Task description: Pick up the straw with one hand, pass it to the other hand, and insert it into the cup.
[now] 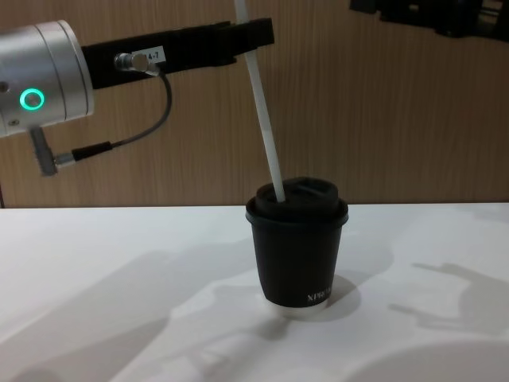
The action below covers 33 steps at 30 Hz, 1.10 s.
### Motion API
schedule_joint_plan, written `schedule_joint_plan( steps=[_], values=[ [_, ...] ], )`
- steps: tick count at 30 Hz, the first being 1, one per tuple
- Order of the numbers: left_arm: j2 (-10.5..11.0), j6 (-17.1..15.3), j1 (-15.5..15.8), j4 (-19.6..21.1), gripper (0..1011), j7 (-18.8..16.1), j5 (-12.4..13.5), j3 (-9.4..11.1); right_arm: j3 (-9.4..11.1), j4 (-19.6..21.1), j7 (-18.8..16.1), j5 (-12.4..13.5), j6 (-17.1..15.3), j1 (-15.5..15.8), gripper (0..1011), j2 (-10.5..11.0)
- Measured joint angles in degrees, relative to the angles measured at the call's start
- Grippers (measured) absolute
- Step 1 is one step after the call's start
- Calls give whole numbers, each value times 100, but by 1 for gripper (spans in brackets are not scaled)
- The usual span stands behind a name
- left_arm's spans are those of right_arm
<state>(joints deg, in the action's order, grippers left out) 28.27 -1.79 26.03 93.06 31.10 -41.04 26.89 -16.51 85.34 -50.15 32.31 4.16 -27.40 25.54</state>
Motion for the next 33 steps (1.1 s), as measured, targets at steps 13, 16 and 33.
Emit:
schedule_joint_plan(
  steps=[13, 16, 33],
  values=[
    [30, -56, -27, 73, 17, -57, 153, 41, 0, 0, 0, 0, 0, 0, 1001, 0],
    [23, -72, -28, 74, 18, -84, 211, 60, 0, 0, 0, 0, 0, 0, 1001, 0],
    [-108, -121, 19, -97, 270, -248, 558, 182, 0, 0, 0, 0, 0, 0, 1001, 0]
  ],
)
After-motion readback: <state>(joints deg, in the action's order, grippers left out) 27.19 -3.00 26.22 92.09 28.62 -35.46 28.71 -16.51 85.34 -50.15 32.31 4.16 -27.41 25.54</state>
